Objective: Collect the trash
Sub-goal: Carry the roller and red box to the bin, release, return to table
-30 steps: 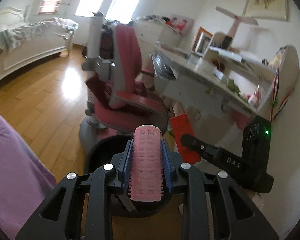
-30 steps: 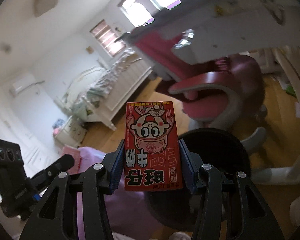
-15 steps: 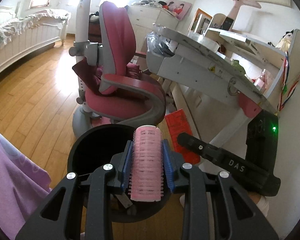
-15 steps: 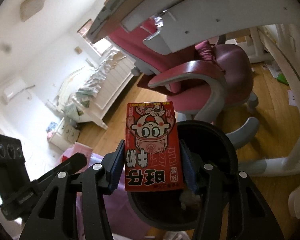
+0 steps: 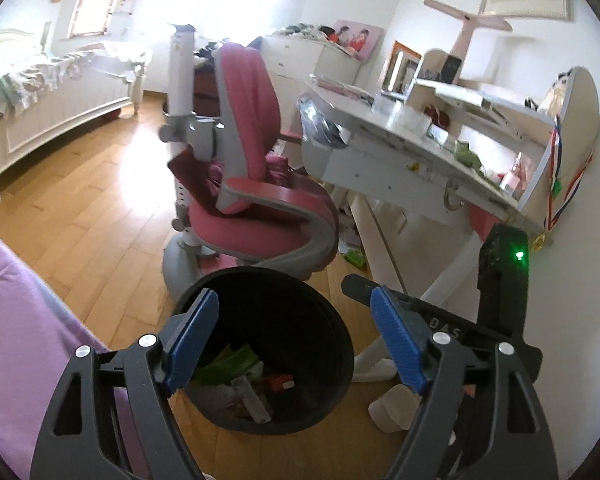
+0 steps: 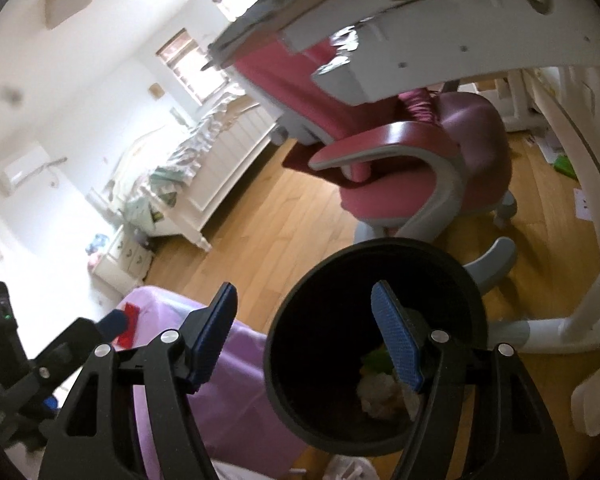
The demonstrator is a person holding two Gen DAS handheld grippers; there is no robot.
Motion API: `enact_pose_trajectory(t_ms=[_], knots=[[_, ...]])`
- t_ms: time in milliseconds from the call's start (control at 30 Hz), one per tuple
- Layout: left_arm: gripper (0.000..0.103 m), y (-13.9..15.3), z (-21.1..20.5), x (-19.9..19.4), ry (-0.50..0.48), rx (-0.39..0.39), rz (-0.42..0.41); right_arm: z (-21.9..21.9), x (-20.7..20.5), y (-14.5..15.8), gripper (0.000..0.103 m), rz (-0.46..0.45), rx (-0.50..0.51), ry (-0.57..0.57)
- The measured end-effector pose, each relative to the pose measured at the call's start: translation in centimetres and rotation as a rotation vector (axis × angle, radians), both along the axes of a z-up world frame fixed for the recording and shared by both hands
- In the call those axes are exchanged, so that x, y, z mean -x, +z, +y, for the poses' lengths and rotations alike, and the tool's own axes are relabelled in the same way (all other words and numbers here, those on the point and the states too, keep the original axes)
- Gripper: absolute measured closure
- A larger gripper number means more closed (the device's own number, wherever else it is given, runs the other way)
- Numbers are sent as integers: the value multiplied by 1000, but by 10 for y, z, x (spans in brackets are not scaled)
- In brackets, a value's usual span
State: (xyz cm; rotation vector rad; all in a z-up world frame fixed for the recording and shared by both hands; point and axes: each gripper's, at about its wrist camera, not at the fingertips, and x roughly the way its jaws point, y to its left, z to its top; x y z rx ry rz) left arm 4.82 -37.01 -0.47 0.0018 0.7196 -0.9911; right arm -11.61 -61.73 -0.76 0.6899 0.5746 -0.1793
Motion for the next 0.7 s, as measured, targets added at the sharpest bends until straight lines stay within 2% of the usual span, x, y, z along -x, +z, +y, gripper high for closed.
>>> enact_pose_trajectory(t_ms=[133, 267, 533, 700], knots=[[14, 10, 40, -2, 66, 30, -19, 28, -15, 10, 33, 6, 30, 48], [13, 12, 89, -7, 172, 29, -49, 61, -34, 18, 33, 11, 58, 112], [13, 0, 197, -18, 394, 23, -30, 147, -80, 26, 33, 38, 102, 290], [13, -5, 277, -26, 565, 6, -15, 208, -113, 34, 33, 36, 127, 427]])
